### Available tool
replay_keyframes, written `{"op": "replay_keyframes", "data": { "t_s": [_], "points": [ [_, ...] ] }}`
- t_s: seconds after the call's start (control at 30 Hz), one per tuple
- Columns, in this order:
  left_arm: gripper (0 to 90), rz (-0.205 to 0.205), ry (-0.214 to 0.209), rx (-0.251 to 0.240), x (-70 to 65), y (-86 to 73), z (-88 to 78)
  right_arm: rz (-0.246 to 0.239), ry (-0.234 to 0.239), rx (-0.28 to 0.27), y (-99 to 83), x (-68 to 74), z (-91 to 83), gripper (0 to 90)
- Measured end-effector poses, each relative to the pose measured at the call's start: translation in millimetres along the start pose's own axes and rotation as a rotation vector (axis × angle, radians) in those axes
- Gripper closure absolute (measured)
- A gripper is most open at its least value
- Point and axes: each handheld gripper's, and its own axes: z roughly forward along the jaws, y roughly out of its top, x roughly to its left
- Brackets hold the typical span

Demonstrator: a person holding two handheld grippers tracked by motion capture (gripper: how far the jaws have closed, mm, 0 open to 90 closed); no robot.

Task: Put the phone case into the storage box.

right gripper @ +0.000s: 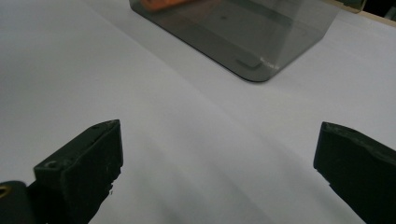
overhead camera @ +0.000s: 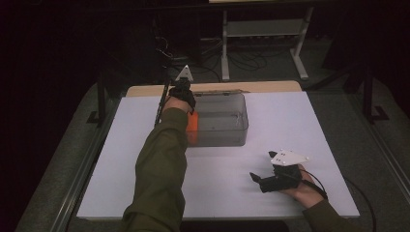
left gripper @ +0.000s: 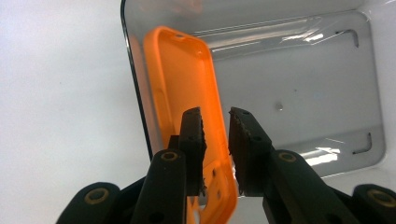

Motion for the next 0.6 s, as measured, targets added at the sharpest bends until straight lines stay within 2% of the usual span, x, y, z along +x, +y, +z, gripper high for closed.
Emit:
{"op": "replay_keyframes", "data": {
  "t_s": [0.2,0.4,0.5,0.6],
  "points": [
    [73.9,0.020,-0.008,-0.016,-2.1,0.5,-2.3,0.000,0.003,0.001,-0.1,0.5,0.2,0.9],
    [70.7,0.063,-0.044,-0.037,-1.8,0.6,-5.7,-0.003,0.001,0.005,-0.4,0.0,0.3,0.9],
    [67.8,0.098,-0.071,-0.048,-3.1,0.0,-7.8,-0.003,0.000,0.004,-0.4,-0.3,0.2,0.9],
    [64.4,0.119,-0.085,-0.072,-2.8,-0.9,-11.1,-0.001,-0.001,0.004,-0.5,-0.9,0.0,0.9]
  ]
}}
